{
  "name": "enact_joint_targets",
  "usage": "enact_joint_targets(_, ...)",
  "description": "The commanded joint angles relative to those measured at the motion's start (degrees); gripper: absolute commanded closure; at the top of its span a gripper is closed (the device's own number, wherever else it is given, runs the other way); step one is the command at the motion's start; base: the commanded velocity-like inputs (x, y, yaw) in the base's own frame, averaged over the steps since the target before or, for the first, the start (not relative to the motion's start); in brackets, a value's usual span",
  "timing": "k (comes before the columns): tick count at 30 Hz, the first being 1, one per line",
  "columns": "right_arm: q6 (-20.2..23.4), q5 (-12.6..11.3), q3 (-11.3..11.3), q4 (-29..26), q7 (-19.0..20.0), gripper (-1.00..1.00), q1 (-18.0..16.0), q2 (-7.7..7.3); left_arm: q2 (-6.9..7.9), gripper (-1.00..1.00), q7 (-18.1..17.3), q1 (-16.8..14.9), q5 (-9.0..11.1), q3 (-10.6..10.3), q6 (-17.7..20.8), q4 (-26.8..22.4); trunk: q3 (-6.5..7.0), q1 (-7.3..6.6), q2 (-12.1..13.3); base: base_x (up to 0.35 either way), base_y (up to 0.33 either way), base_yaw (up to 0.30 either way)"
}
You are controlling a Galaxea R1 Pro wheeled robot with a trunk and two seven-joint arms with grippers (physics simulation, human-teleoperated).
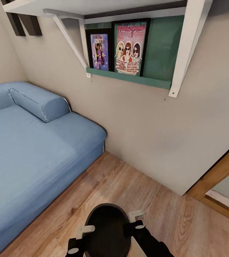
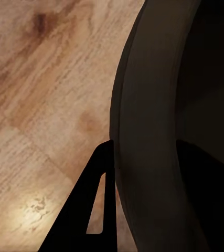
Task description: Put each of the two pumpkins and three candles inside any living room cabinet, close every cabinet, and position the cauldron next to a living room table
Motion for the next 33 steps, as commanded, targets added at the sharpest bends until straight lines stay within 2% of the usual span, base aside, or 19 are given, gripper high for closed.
enact_joint_targets(1, -0.1, -1.0, 0.4, -0.3, -0.3, 1.0, 0.0, 1.53, -0.18, 1.0, -1.5, 0.0, 1.3, -0.4, 0.1, 0.0, 0.14, -0.24, 0.4, 0.0, 0.0, 0.0)
enact_joint_targets(4, -0.1, -1.0, 0.4, -0.3, -0.3, 1.0, 0.0, 1.54, -0.18, 1.0, -1.6, 0.0, 1.3, -0.4, 0.1, 0.0, 0.68, -0.9, 1.6, 0.0, 0.0, 0.0)
enact_joint_targets(13, -0.1, -1.0, 0.5, -0.4, -0.2, 1.0, 0.0, 1.57, -0.15, 1.0, -1.5, 0.0, 1.3, -0.4, 0.1, 0.0, 0.68, -0.9, 1.6, 0.0, 0.0, 0.028)
enact_joint_targets(33, -0.1, -1.0, 0.5, -0.3, -0.2, 1.0, 0.0, 1.61, -0.1, 1.0, -1.4, 0.0, 1.3, -0.4, 0.1, 0.0, 0.68, -0.9, 1.6, 0.0, 0.0, 0.27)
